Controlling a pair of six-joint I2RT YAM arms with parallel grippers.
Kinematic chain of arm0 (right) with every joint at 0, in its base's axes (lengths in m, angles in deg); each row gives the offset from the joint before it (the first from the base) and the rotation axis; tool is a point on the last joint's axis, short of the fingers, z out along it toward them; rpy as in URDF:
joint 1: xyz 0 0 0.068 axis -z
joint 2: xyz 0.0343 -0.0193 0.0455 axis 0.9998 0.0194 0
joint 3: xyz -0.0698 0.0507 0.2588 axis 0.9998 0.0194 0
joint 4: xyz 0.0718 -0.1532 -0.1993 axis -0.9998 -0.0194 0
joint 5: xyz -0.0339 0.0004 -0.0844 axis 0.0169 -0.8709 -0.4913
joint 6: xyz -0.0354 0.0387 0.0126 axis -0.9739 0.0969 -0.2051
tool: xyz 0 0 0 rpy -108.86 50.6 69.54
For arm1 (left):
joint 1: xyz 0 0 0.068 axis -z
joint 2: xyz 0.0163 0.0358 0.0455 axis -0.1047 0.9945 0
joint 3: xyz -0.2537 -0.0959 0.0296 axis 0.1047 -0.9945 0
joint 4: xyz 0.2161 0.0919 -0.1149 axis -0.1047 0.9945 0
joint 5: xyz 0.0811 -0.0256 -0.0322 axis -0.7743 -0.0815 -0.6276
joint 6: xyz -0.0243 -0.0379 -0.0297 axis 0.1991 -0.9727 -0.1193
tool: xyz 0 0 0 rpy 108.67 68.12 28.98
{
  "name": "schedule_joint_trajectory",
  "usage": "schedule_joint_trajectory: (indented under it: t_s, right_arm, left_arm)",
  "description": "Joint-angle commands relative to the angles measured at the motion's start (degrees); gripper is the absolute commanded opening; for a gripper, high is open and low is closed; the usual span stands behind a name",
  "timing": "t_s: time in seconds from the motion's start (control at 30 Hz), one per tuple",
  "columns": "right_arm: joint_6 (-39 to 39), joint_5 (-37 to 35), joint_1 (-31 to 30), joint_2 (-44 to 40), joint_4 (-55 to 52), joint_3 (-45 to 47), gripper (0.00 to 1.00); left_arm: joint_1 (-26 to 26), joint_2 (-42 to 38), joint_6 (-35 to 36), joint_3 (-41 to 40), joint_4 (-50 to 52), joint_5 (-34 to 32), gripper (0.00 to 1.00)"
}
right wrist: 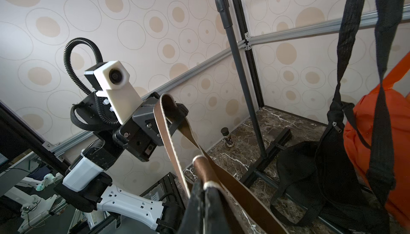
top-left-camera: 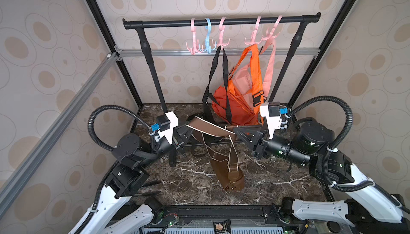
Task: Hang the bag on a hook
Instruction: Pick up the bag from the center of the board.
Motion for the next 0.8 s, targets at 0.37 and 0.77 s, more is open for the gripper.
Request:
schedule_joint_trajectory:
  t_s: [0.37, 0.77]
  right_arm:
    - [-16.89, -1.19, -0.15, 7.73, -5.79, -16.61, 0.48]
    - [-34.92, -1.72, -0.15, 15.63, 0.23, -16.96, 0.66]
  left_arm:
    - [0.0, 20.12, 2.01, 32.74, 16.44, -7.67, 0.0]
    - [2.66, 27.22, 8.08, 43.38, 27.77, -17.91, 0.0]
